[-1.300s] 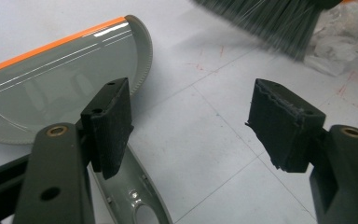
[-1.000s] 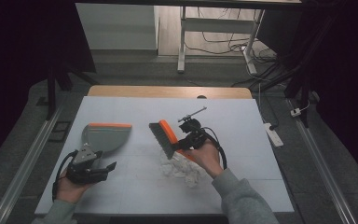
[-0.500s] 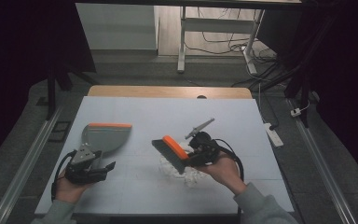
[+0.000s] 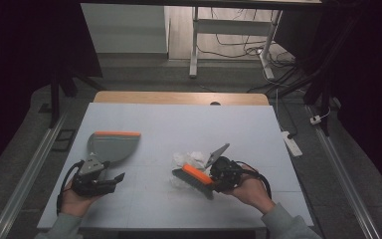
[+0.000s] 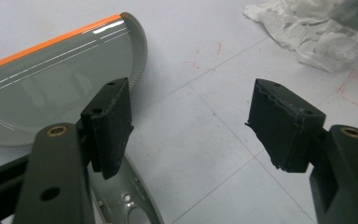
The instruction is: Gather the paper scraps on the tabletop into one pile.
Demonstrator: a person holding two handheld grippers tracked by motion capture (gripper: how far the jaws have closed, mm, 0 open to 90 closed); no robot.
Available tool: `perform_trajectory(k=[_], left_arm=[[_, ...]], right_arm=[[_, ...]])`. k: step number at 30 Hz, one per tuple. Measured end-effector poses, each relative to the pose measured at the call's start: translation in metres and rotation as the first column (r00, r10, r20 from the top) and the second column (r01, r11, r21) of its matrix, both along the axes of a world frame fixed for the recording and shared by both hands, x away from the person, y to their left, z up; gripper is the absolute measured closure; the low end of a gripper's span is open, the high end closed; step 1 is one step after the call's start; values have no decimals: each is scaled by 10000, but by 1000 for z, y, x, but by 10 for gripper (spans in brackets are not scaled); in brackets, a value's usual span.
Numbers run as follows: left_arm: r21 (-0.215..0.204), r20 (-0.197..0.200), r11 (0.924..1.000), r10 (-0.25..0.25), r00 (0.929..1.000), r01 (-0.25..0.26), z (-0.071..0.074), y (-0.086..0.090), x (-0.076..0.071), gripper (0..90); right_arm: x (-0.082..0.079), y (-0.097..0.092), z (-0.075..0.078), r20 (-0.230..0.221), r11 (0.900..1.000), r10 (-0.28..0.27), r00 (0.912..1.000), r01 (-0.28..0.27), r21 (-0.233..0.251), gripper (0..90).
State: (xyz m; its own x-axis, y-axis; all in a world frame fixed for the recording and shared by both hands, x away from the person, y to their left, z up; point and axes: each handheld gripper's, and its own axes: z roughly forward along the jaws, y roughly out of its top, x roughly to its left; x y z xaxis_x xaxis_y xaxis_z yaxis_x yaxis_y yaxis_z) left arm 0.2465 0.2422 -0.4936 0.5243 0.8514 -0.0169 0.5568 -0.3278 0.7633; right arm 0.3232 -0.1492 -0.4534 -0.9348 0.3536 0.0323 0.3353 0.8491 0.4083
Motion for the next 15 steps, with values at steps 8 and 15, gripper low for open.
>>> perform_trajectory(k=[8, 15], left_arm=[[123, -58, 9999, -28, 10000, 28, -1, -3, 1, 313], [100, -44, 9999, -114, 9999, 114, 0, -7, 2, 313]], right_arm=[[-10, -12, 24, 462, 9908, -33, 9989, -30, 1357, 707], [-8, -37, 47, 851, 9712, -968, 9917, 753, 2262, 707]])
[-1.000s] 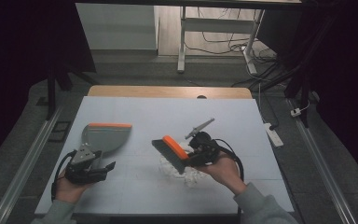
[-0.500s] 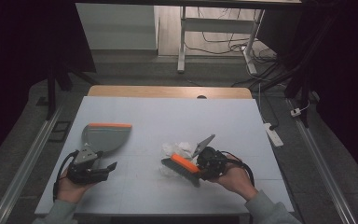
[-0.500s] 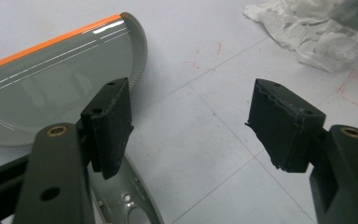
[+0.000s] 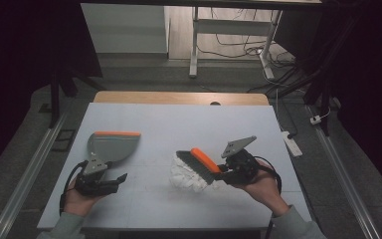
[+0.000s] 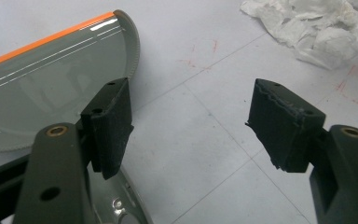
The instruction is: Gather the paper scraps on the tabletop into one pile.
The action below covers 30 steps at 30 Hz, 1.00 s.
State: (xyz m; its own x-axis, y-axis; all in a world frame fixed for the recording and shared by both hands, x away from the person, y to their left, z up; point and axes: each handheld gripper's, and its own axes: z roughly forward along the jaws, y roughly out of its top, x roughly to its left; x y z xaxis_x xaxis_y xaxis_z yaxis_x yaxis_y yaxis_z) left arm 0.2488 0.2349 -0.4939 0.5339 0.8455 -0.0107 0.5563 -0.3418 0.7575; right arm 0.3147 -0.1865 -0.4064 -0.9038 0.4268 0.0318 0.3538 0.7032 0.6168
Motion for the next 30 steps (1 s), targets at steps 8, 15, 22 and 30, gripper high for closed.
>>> perform_trajectory(k=[8, 15, 22, 30], left_arm=[[-14, 67, 10000, -76, 9999, 76, 1, 0, -1, 313], [-6, 110, 9999, -125, 9999, 125, 2, -2, -3, 313], [-10, 69, 9999, -121, 9999, 121, 1, -3, -3, 313], [-9, 118, 9999, -139, 9998, 139, 0, -5, -6, 313]], right_arm=[[8, -14, -7, 115, 9926, -1139, 9934, 1133, 435, 707], [5, -38, -13, 328, 9727, -2211, 9747, 2179, 803, 707], [2, -66, -24, 480, 9486, -2929, 9549, 2839, 1399, 707], [-4, -99, -37, 786, 9226, -3614, 9291, 3442, 1740, 707]])
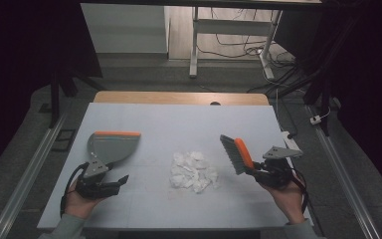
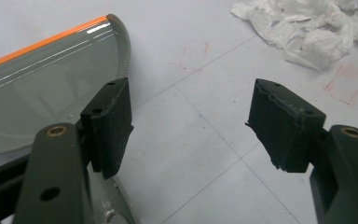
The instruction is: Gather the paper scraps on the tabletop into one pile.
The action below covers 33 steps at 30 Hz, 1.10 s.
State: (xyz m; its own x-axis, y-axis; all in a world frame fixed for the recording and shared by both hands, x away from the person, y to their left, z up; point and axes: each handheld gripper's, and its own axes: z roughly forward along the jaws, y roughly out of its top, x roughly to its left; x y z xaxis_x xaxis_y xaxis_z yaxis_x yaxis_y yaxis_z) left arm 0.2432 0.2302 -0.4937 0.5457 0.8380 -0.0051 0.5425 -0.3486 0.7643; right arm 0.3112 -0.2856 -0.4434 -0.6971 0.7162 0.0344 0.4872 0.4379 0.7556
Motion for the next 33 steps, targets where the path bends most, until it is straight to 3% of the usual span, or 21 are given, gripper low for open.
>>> perform_trajectory(k=[8, 15, 33], left_arm=[[58, 27, 9999, -160, 9999, 160, -1, -3, 2, 311], [-32, 78, 9998, -207, 9998, 207, 1, -4, 1, 310], [-88, 59, 9997, -241, 9997, 242, 1, -5, 1, 309]], right_arm=[[-5, -19, -15, -34, 9997, -231, 9997, 231, -18, 707], [-5, -19, -13, 311, 9999, -127, 9994, 126, 7, 707], [-6, -18, -14, 396, 9999, -140, 9991, 143, -86, 707]])
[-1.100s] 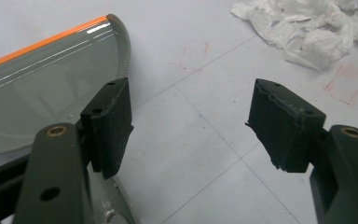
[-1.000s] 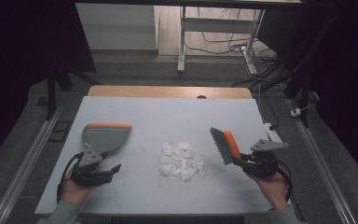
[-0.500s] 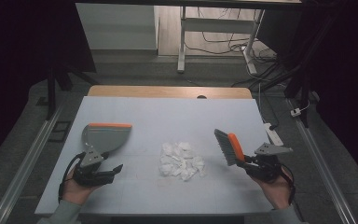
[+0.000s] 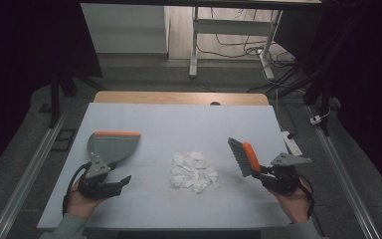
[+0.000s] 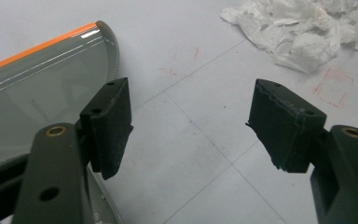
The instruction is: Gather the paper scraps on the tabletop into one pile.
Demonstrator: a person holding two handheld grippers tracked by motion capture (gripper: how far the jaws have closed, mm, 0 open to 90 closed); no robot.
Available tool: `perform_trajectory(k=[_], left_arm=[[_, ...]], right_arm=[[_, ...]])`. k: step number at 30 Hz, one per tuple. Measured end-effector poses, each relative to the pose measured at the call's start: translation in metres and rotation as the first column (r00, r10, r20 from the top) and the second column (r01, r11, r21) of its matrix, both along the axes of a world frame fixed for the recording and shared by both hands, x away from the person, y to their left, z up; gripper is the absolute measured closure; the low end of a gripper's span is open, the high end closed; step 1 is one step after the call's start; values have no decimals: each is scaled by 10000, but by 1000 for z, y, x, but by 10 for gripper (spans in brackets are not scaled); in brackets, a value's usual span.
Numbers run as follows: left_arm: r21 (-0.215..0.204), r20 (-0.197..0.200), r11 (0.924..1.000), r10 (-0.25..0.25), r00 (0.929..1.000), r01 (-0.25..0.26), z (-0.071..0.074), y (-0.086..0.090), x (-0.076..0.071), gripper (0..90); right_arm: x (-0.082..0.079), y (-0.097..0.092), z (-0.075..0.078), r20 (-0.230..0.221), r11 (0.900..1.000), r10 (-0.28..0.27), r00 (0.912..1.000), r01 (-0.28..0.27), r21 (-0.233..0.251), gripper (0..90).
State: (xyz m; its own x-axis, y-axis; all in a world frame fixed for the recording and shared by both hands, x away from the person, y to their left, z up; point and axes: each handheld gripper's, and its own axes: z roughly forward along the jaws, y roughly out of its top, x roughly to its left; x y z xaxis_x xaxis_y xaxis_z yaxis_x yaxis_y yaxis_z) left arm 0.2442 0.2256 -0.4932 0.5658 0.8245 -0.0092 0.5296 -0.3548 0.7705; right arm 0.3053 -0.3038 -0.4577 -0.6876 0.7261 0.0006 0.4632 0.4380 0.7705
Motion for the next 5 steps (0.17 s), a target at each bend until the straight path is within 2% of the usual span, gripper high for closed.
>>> perform_trajectory(k=[5], left_arm=[[46, -36, 10000, -34, 10000, 34, -1, -1, 0, 308]], right_arm=[[0, 0, -1, 22, 10000, 16, 10000, -16, -26, 706]])
